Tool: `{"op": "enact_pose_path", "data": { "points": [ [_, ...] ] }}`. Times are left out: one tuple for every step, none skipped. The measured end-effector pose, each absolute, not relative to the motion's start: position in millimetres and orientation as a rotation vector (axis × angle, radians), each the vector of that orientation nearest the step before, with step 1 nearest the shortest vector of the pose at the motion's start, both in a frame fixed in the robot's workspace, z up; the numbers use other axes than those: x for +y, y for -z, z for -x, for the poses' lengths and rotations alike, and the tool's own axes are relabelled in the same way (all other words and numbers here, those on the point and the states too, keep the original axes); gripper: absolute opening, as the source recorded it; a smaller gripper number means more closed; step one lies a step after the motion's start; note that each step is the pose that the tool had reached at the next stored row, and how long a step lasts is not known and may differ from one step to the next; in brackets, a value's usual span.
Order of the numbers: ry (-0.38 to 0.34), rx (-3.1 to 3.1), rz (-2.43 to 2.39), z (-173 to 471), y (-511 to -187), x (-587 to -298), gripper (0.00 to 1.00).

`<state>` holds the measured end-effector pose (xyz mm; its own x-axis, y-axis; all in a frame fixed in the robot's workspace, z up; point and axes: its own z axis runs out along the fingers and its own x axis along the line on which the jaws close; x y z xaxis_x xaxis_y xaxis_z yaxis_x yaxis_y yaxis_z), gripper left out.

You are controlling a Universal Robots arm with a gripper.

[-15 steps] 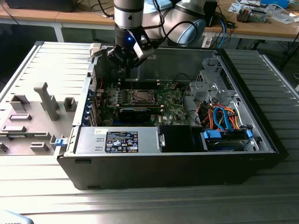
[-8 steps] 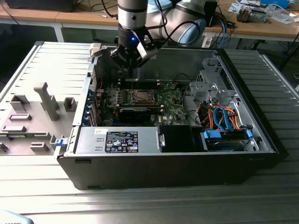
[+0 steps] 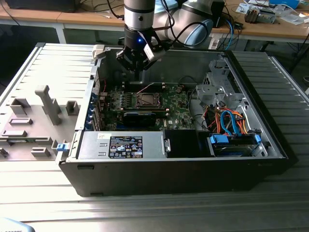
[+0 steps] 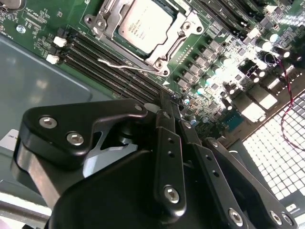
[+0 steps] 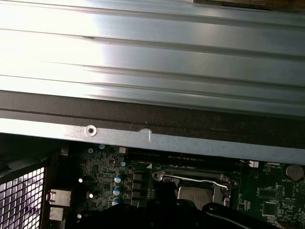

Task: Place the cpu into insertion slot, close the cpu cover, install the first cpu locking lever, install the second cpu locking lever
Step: 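Install the first cpu locking lever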

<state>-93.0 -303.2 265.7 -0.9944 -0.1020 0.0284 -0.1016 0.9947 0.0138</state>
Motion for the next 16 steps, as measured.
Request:
{"op": "enact_pose_path", "data": {
  "points": [
    [0.019, -3.108, -0.159, 92.8, -265.7, -303.2, 0.11],
    [0.019, -3.108, -0.159, 92.7, -265.7, -303.2, 0.11],
    [0.019, -3.108, -0.159, 92.4, -265.7, -303.2, 0.11],
    [0.019, -3.108, -0.159, 92.1, -265.7, -303.2, 0.11],
    [0.019, -3.108, -0.159, 92.0, -265.7, -303.2, 0.11],
    [0.019, -3.108, -0.159, 91.9, -265.7, -303.2, 0.11],
    [0.019, -3.108, -0.159, 91.5, -265.7, -303.2, 0.11],
    [0.019, -3.108, -0.159, 91.2, -265.7, -303.2, 0.11],
    [0.019, -3.108, -0.159, 90.4, -265.6, -303.0, 0.11],
    [0.019, -3.108, -0.159, 90.3, -265.6, -303.0, 0.11],
    [0.019, -3.108, -0.159, 90.3, -265.6, -303.0, 0.11],
    [0.019, -3.108, -0.159, 90.3, -265.6, -303.0, 0.11],
    [0.019, -3.108, -0.159, 90.3, -265.6, -303.0, 0.11],
    [0.019, -3.108, -0.159, 90.2, -265.7, -303.1, 0.11],
    [0.019, -3.108, -0.159, 90.2, -265.7, -303.1, 0.11],
    [0.019, -3.108, -0.159, 90.2, -265.7, -303.1, 0.11]
  ]
}}
